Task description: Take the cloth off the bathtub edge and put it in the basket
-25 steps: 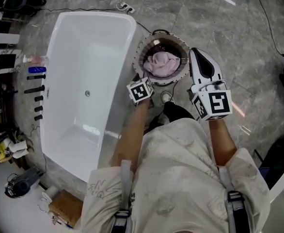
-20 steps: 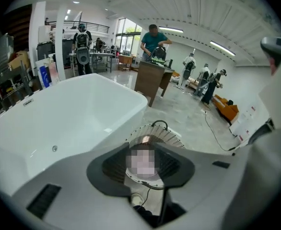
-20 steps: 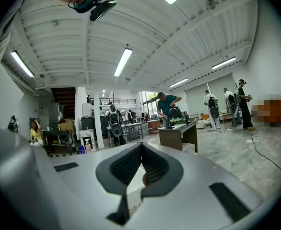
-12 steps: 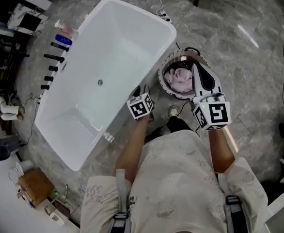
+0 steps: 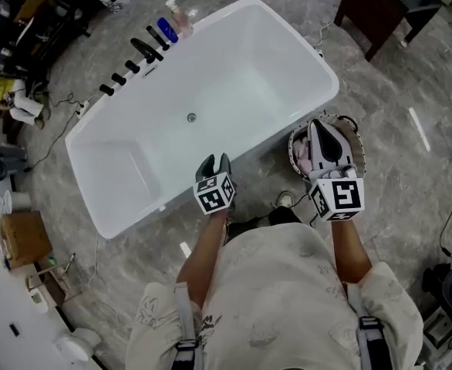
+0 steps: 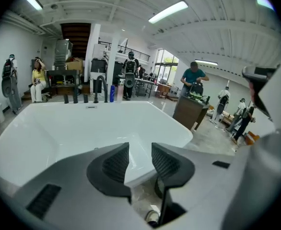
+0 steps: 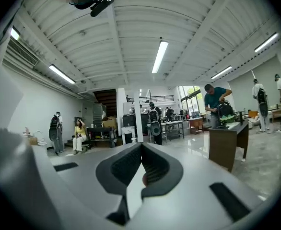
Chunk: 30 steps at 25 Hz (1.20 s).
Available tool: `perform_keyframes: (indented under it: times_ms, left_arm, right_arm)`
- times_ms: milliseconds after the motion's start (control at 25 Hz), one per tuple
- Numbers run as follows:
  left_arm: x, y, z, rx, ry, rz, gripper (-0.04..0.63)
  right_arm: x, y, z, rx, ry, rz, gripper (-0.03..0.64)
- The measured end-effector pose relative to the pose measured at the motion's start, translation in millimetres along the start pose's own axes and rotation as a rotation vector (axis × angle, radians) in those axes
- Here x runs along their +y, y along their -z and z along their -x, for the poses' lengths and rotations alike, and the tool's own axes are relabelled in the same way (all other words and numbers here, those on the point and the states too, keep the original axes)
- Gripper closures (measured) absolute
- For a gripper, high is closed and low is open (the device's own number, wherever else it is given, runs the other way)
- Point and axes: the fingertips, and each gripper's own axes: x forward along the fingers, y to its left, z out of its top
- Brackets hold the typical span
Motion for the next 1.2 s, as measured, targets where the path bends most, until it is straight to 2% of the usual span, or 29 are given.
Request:
perform_keyframes:
  times_ms: [120,320,480,640,880,1200]
  left_arm:
    - [39,-10,30,-0.059,-0.060,0.003,0.451]
    - [103,-30,85,-0.151,-0.184,-0.068,0.451]
    - [137,-53,134,-0.252,-0.268,-0.102,0.451]
    - [161,-79,181,-0.346,-0.314,-0.139,0.451]
    - [194,-117,239,-0.501,-0.354,-0.055,0.453]
    - [246,-145,308,-0.643,-0.467,-0.038,0.479]
  right_arm:
    - [39,-2,-21,0.001,-0.075,0.010,0.627]
    - [106,-6,-48,0.002,-0.191,0.031,0.627]
    - [156,-7,-66,0.001,-0.289,0.047,0.627]
    - [206,-8,-73,0.001,-0.360,0.060,0.627]
    - [268,-15,-93,-0.017,-0.461,0.084,0.627]
    - [338,-43,-104,-0.084,-0.553,0.113,0.627]
